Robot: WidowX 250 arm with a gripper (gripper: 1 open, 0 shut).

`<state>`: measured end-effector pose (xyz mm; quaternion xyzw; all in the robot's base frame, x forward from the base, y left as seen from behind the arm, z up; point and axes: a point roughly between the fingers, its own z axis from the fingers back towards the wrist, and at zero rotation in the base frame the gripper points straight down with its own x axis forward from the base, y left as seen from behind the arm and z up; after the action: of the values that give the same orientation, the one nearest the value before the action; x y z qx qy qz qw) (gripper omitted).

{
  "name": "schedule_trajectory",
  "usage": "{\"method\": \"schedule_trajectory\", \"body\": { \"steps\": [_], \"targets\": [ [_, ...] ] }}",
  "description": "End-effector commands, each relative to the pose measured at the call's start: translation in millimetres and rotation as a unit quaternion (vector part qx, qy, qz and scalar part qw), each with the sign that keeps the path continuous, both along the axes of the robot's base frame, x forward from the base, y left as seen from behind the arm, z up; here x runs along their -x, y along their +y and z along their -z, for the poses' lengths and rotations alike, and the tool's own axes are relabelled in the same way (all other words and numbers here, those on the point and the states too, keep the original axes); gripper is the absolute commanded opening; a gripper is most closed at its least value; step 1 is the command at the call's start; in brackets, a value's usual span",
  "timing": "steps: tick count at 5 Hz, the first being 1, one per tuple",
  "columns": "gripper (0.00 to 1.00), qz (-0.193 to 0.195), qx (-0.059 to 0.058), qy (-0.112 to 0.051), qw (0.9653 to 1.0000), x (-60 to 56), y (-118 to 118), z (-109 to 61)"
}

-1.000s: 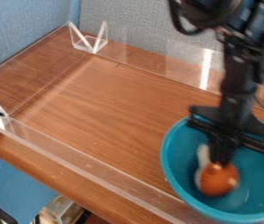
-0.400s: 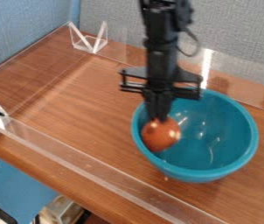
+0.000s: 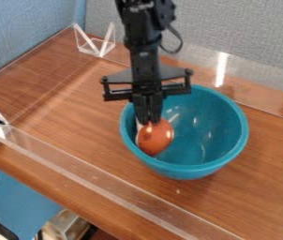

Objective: Remove the mushroom from inside the blue bowl and put it on the table

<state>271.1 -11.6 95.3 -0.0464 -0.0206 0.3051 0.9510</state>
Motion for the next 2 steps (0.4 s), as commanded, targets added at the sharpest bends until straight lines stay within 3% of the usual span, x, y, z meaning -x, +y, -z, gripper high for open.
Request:
{"method": "schedule_trajectory", "body": {
  "steps": [1, 2],
  "targets": [
    [0.0, -0.095, 0.008, -0.011, 0.9954, 7.2, -2.8, -26.7],
    [0.0, -0.153, 0.011, -0.003, 0.9882, 8.9, -3.1, -29.2]
  ]
}}
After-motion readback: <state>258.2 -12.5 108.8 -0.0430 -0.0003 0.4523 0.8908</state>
